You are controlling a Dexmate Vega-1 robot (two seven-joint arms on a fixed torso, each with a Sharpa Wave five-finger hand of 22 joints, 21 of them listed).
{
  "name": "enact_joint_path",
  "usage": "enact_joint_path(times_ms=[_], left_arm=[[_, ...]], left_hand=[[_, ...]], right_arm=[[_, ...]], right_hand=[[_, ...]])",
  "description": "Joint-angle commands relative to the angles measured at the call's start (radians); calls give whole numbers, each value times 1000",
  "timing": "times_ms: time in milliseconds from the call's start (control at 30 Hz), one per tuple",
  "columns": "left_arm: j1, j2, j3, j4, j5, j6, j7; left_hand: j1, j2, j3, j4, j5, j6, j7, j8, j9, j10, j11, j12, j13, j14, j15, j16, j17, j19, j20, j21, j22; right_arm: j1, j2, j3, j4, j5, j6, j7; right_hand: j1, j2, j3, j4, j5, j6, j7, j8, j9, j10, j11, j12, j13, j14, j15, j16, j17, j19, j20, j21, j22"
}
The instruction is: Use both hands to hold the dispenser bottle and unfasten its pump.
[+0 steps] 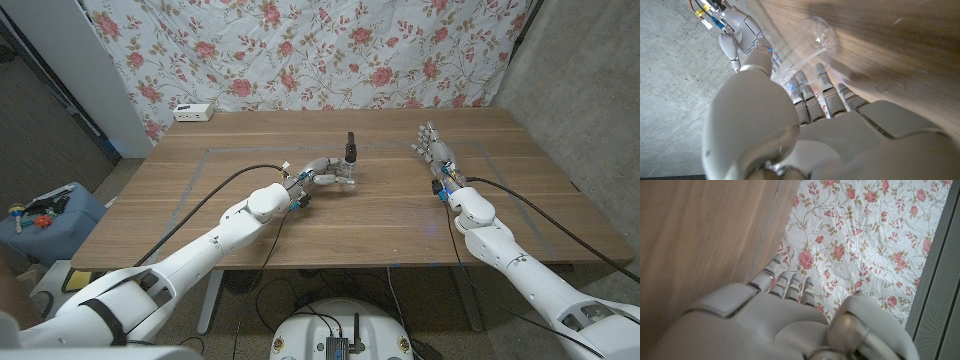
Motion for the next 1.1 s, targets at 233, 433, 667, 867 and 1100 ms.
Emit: enact_joint_path(times_ms=[233, 433, 667, 867, 1100], left_arm=[[-19, -57, 1, 99, 16, -84, 52], [-30, -69, -2, 121, 14, -100, 57], [-39, -70, -8, 119, 9, -97, 60], [-41, -65, -13, 94, 7, -76, 66], [-50, -67, -16, 83, 5, -55, 72]], left_hand=[[18, 44, 9, -3, 3, 54, 11, 16, 2, 58, -14, 27, 23, 51, -111, 24, 15, 43, -118, 4, 0], [20, 47, 5, -2, 4, 60, 12, 17, 3, 60, -14, 31, 29, 63, -117, 31, 21, 51, -117, 2, 0], [19, 49, 3, -1, 4, 66, 11, 18, 3, 61, -15, 34, 34, 69, -119, 34, 24, 56, -115, -1, 0], [17, 50, 4, 0, 5, 71, 13, 19, 4, 68, -17, 39, 39, 81, -117, 35, 24, 60, -112, -3, 0], [13, 52, 4, 2, 6, 77, 15, 20, 4, 70, -15, 41, 44, 89, -118, 35, 24, 63, -105, -6, 0]], right_arm=[[22, 0, -14, 8, -5, -35, 6], [25, -6, -20, -7, -12, -53, 0], [36, -11, -26, -21, -19, -77, -4], [53, -11, -31, -20, -25, -88, -4], [69, -15, -38, -26, -35, -102, -2]], right_hand=[[7, 1, 0, 0, 2, 3, -6, 2, 2, 4, -7, 1, 4, 10, -8, 2, 2, -1, -19, 6, 6], [7, 0, 0, 0, 1, 4, -6, 1, 2, 5, -4, 1, 4, 10, -8, 2, 2, -1, -19, 7, 6], [7, 0, 0, 0, 1, 4, -7, 2, 2, 4, -7, 1, 4, 10, -8, 2, 2, -1, -19, 7, 6], [8, 0, 0, 0, 1, 5, -6, 2, 2, 4, -6, 1, 4, 10, -8, 2, 2, -1, -19, 7, 6], [8, 0, 1, 0, 1, 6, -6, 2, 2, 5, -5, 1, 4, 10, -9, 2, 2, -1, -20, 7, 6]])
